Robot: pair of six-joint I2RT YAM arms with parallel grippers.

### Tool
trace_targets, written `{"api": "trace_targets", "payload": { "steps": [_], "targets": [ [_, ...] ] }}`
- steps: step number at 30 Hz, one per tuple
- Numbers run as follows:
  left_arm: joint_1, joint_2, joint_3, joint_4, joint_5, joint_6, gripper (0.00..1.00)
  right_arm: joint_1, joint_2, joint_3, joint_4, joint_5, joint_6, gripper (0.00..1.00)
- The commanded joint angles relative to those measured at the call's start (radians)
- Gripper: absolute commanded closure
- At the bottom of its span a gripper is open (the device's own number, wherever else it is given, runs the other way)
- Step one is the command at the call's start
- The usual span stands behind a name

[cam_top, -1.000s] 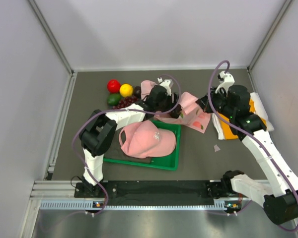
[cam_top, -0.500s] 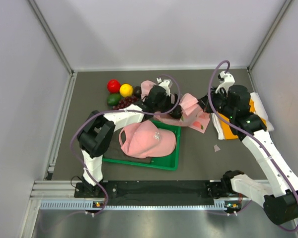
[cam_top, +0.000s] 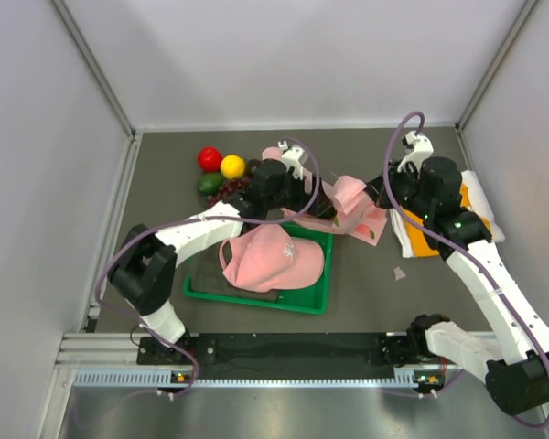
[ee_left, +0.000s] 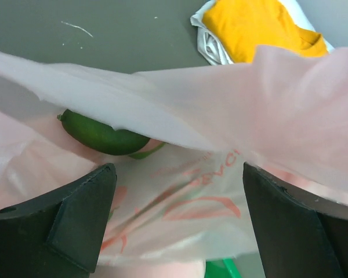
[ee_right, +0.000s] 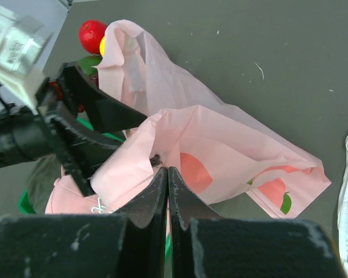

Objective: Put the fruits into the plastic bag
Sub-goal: Place the fake fruit in the plastic bag, then pick up the fake fruit from the plate.

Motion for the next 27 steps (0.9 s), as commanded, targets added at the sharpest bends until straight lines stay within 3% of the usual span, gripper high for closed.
{"api": "trace_targets", "payload": {
  "steps": [1,8,17,24,27],
  "targets": [
    [-0.004,-0.114,-0.056,0.04,0.035,0.054,0.06,-0.005,-0.031,0.003,0.012,0.007,0.002,1.0],
    [0.041,-0.292,-0.135,-0.012,0.044,0.146,0.03,-0.005,-0.034,0.003,0.007,0.008,-0.002,1.0],
    [0.355,-0.478,-0.227,-0.03,0.165,0.088,0.02,-0.007,-0.037,-0.007,0.019,-0.001,0.002,1.0],
    [0.487,-0.51,-0.233,-0.049,0.167,0.047,0.01,-0.005,-0.034,-0.002,0.019,-0.002,0.001,1.0],
    [0.523,-0.504,-0.214,-0.081,0.084,0.028,0.01,-0.005,-0.034,-0.002,0.018,0.001,0.001,1.0]
  ]
}}
